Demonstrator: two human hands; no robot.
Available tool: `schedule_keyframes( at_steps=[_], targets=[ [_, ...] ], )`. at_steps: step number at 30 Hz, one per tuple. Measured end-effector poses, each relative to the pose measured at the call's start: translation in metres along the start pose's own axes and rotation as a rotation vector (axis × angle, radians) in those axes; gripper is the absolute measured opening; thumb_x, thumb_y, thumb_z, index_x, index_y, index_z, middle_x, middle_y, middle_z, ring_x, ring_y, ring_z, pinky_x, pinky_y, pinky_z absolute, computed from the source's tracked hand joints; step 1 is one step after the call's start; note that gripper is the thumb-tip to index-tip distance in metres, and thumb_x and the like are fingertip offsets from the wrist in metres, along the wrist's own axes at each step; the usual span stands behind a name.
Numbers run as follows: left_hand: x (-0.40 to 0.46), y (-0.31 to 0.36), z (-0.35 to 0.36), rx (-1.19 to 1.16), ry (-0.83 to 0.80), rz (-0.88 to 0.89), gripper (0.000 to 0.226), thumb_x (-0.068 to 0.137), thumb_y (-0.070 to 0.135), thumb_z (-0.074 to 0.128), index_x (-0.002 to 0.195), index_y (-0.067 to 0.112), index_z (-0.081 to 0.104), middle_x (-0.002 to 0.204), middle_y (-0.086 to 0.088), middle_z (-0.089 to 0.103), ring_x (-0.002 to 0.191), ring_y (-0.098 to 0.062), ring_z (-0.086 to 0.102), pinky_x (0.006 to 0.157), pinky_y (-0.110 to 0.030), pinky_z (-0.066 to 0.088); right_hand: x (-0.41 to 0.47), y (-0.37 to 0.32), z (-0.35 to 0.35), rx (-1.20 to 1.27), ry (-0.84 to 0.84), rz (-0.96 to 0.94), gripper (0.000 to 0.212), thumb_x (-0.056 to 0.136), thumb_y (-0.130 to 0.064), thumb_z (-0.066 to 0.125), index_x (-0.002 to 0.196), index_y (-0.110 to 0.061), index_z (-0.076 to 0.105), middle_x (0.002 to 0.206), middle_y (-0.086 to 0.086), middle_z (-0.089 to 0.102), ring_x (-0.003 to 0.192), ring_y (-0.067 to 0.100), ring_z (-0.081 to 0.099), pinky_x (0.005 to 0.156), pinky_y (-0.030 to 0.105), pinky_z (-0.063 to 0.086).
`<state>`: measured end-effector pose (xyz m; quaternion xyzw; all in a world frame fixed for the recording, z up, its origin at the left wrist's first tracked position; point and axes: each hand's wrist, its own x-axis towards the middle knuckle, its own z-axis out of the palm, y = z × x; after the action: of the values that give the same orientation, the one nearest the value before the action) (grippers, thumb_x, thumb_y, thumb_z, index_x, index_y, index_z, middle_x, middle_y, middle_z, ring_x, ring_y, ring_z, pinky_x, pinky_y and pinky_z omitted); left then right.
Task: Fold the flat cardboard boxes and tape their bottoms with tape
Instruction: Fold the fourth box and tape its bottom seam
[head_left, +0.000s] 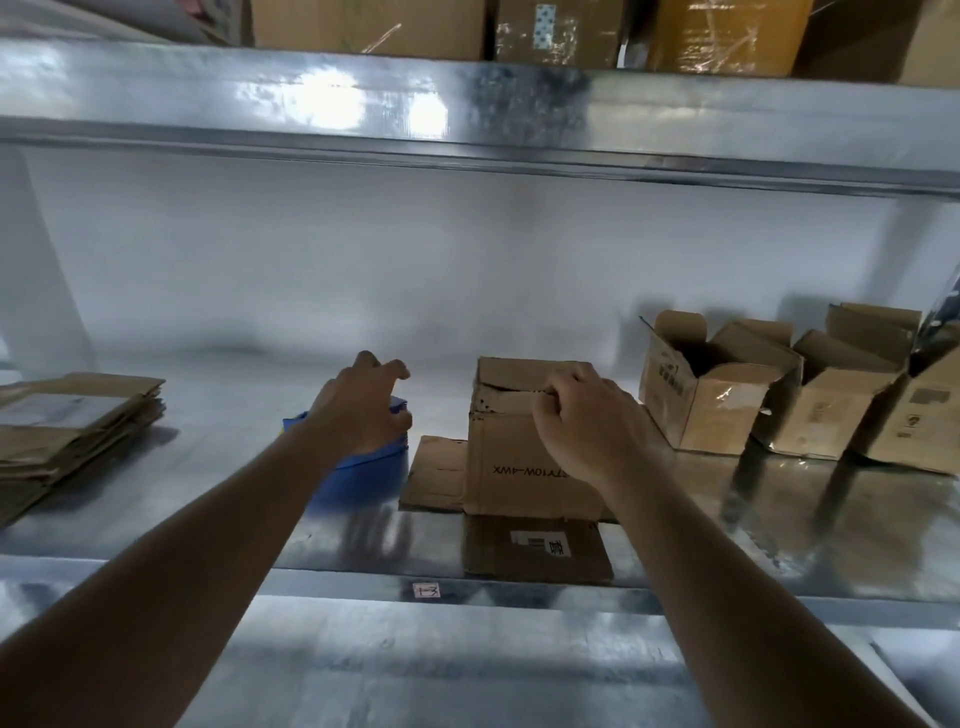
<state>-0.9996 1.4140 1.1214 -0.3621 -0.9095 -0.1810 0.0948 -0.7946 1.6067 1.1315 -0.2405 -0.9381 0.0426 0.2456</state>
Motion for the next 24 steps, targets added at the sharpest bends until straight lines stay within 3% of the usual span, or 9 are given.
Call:
schedule_keyframes(
  at_steps=[3, 6, 9, 13, 16, 18, 21, 22, 24],
  targets=[
    [-0.006, -0.028, -0.001, 0.183, -0.102, -0.142, 0.061, 0.086, 0.045, 0.072, 0.138, 0.026, 0.047, 0.132, -0.009, 0.05, 0.117, -0.034, 0.057, 0.098, -0.045, 0.048, 0.004, -0.009, 0.007, 0.04, 0.02, 0.002, 0.046, 0.099, -0.047, 0.026, 0.113, -0.024, 0.063, 0.122, -0.003, 0.057, 0.101, 0.018, 0.055, 0.082, 0.038, 0.05],
    [-0.013, -0.052, 0.002, 0.212, -0.205, -0.189, 0.037, 0.088, 0.037, 0.066, 0.117, 0.023, 0.046, 0.116, -0.006, 0.061, 0.102, -0.032, 0.059, 0.09, -0.045, 0.051, 0.007, -0.014, 0.011, 0.034, 0.031, 0.002, 0.047, 0.101, -0.047, 0.03, 0.125, -0.026, 0.063, 0.13, -0.002, 0.057, 0.109, 0.019, 0.057, 0.085, 0.037, 0.05],
    [-0.018, -0.065, 0.006, 0.107, -0.164, -0.145, 0.023, 0.093, 0.022, 0.062, 0.113, 0.023, 0.053, 0.108, -0.007, 0.066, 0.091, -0.029, 0.06, 0.079, -0.042, 0.055, 0.008, -0.017, 0.007, 0.023, 0.0, 0.01, 0.047, 0.103, -0.047, 0.032, 0.139, -0.035, 0.061, 0.142, -0.001, 0.053, 0.122, 0.022, 0.056, 0.094, 0.039, 0.048],
    [-0.02, -0.072, 0.005, -0.044, -0.101, -0.14, 0.028, 0.095, 0.016, 0.065, 0.122, 0.021, 0.058, 0.106, -0.009, 0.067, 0.091, -0.03, 0.061, 0.078, -0.039, 0.053, 0.009, -0.018, 0.005, 0.038, 0.003, 0.017, 0.046, 0.102, -0.048, 0.034, 0.133, -0.04, 0.067, 0.136, -0.002, 0.054, 0.117, 0.021, 0.059, 0.09, 0.038, 0.051],
    [-0.02, -0.075, -0.001, -0.257, 0.01, -0.144, 0.033, 0.093, 0.012, 0.07, 0.123, 0.02, 0.059, 0.1, -0.007, 0.064, 0.086, -0.027, 0.058, 0.07, -0.032, 0.043, 0.008, -0.019, 0.005, 0.041, 0.007, 0.013, 0.046, 0.102, -0.046, 0.033, 0.131, -0.04, 0.068, 0.132, -0.002, 0.054, 0.115, 0.02, 0.057, 0.086, 0.037, 0.051],
    [-0.021, -0.073, -0.007, -0.343, 0.09, -0.068, 0.032, 0.091, 0.007, 0.072, 0.117, 0.021, 0.06, 0.099, -0.004, 0.063, 0.085, -0.024, 0.057, 0.067, -0.029, 0.043, 0.008, -0.019, 0.007, 0.033, 0.01, 0.004, 0.046, 0.102, -0.044, 0.032, 0.131, -0.039, 0.068, 0.131, -0.001, 0.054, 0.118, 0.02, 0.055, 0.086, 0.036, 0.05],
    [-0.024, -0.068, -0.021, -0.529, 0.131, 0.121, 0.046, 0.087, -0.01, 0.072, 0.105, 0.03, 0.06, 0.098, 0.019, 0.065, 0.085, 0.0, 0.06, 0.067, -0.006, 0.041, 0.009, -0.018, 0.007, 0.017, 0.007, -0.021, 0.045, 0.103, -0.043, 0.032, 0.129, -0.036, 0.068, 0.133, -0.001, 0.055, 0.12, 0.019, 0.053, 0.086, 0.035, 0.046],
    [-0.023, -0.068, -0.026, -0.566, 0.119, 0.18, 0.054, 0.085, -0.012, 0.073, 0.102, 0.038, 0.061, 0.099, 0.026, 0.066, 0.086, 0.005, 0.06, 0.072, -0.005, 0.041, 0.009, -0.018, 0.007, 0.016, 0.009, -0.039, 0.044, 0.104, -0.042, 0.033, 0.128, -0.034, 0.069, 0.134, -0.002, 0.055, 0.121, 0.018, 0.053, 0.086, 0.035, 0.045],
    [-0.021, -0.066, -0.031, -0.608, 0.094, 0.259, 0.055, 0.085, -0.007, 0.078, 0.103, 0.042, 0.065, 0.103, 0.024, 0.068, 0.091, -0.002, 0.06, 0.082, -0.02, 0.048, 0.008, -0.018, 0.006, 0.024, 0.015, -0.087, 0.042, 0.105, -0.038, 0.034, 0.124, -0.028, 0.071, 0.133, -0.003, 0.059, 0.121, 0.017, 0.055, 0.094, 0.035, 0.047]
  ],
)
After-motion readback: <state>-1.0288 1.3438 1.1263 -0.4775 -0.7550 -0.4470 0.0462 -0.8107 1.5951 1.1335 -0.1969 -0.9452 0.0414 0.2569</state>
